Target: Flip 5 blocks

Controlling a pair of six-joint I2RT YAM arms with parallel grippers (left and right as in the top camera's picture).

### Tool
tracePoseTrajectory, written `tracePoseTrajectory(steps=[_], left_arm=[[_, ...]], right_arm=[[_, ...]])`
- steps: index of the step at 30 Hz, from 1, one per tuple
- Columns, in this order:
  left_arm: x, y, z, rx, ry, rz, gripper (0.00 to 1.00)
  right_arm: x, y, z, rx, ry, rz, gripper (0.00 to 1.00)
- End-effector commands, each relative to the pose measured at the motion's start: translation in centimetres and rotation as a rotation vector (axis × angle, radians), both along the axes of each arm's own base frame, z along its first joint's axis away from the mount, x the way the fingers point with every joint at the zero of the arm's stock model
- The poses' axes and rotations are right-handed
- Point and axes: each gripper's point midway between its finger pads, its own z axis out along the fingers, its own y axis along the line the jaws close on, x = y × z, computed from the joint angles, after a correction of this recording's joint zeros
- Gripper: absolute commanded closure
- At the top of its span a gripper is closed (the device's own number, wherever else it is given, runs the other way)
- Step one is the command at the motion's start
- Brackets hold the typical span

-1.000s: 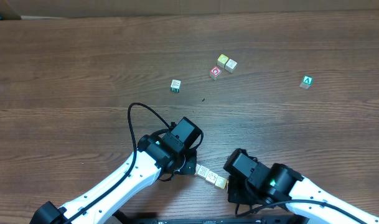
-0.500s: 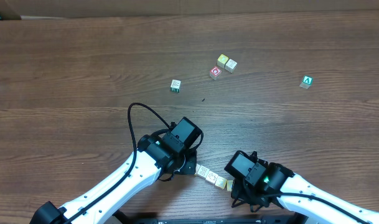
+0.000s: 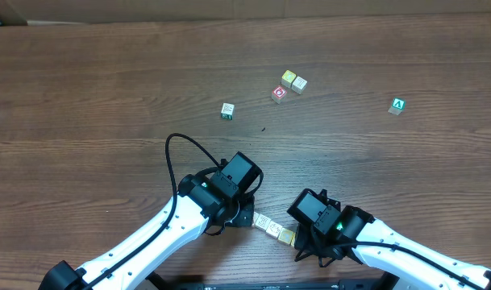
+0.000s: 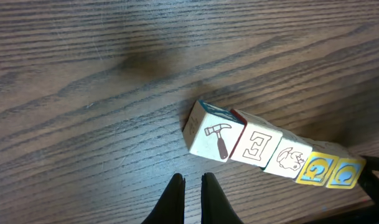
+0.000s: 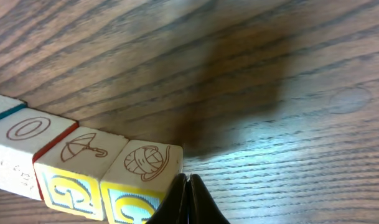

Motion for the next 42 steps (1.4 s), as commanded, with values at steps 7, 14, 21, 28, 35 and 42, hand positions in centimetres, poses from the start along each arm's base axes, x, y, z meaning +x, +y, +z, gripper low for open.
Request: tracePoseTrajectory(steps=[7, 14, 21, 28, 35, 42], left_arm=[[0.5, -0.3, 0.7, -0.013, -0.022, -0.012, 0.96], [0.8, -0.1, 0.7, 0.002, -0.038, -0.006, 0.96], [1.0, 0.0, 0.7, 0.009, -0.046, -0.004, 0.96], [1.9, 1.0, 0.7, 0.065, -0.095, 0.010, 0.96], [3.3, 3.0, 0.6, 0.174, -0.182, 0.028, 0.96], [3.9, 3.2, -0.2, 0.223, -0.194, -0.010, 0.96]], right_arm=[[-0.4, 0.0, -0.2, 0.007, 0.016, 0.030, 0.96], [-0.9, -0.3, -0.2, -0.001, 0.044, 0.013, 0.96], [-1.5, -0.6, -0.2, -0.011, 0.081, -0.035, 0.96], [-2.2, 0.2, 0.0, 0.029, 0.122, -0.042, 0.96], [-2.0, 0.3, 0.0, 0.035, 0.117, -0.042, 0.96], [-2.0, 0.3, 0.0, 0.034, 0.117, -0.041, 0.96]])
